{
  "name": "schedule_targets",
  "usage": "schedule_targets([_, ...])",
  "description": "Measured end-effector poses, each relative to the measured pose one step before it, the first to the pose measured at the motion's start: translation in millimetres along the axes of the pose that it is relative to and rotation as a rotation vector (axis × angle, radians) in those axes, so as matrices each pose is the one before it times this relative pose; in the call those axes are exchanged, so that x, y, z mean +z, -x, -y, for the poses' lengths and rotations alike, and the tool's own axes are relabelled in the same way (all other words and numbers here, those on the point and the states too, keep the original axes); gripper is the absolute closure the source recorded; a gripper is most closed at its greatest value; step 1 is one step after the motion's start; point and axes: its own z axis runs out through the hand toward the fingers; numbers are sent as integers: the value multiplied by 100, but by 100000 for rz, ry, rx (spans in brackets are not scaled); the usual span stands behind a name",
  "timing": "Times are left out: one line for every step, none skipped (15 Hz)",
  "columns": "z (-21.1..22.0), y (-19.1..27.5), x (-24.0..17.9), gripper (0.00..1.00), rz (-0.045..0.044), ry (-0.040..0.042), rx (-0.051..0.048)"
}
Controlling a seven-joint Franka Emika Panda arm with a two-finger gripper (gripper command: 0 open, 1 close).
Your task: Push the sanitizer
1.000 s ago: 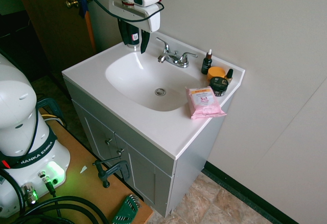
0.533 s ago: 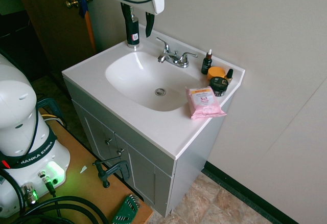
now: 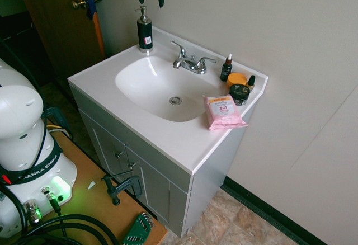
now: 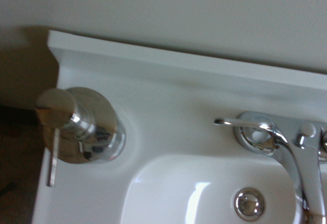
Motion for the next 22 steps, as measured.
schedule_targets([1125,304,-152,100,19,74,-640])
schedule_targets([1033,292,-163,100,225,73,-653])
schedule_targets([923,241,-165,100,397,-31,-536])
schedule_targets([762,144,-148,100,184,-259,-297])
schedule_targets([720,162,-61,100,144,-111,-220])
schedule_targets([658,105,37,100,-121,13,-271])
schedule_targets([599,89,112,100,-136,214,-208])
schedule_targets([601,82,199,100,11,164,-234])
schedule_targets([591,62,248,100,15,227,-301])
schedule_targets([535,-2,203,100,-37,351,-53])
schedule_targets([447,-70,190,100,-46,121,-22])
schedule_targets([408,-3,231,100,85,88,-158])
schedule_targets([364,-6,196,100,279,101,-158])
schedule_targets([320,-15,183,100,249,142,-176])
schedule_targets([302,-9,188,100,132,237,-137])
schedule_targets([305,0,319,100,142,364,6])
schedule_targets([285,116,456,100,160,545,-9])
schedule_targets([288,203,532,100,268,652,-6])
schedule_targets([290,201,528,100,398,570,24])
schedule_targets([261,119,362,100,216,345,-22])
schedule_targets([185,-21,341,100,217,298,-18])
schedule_targets([102,-41,305,100,220,308,54])
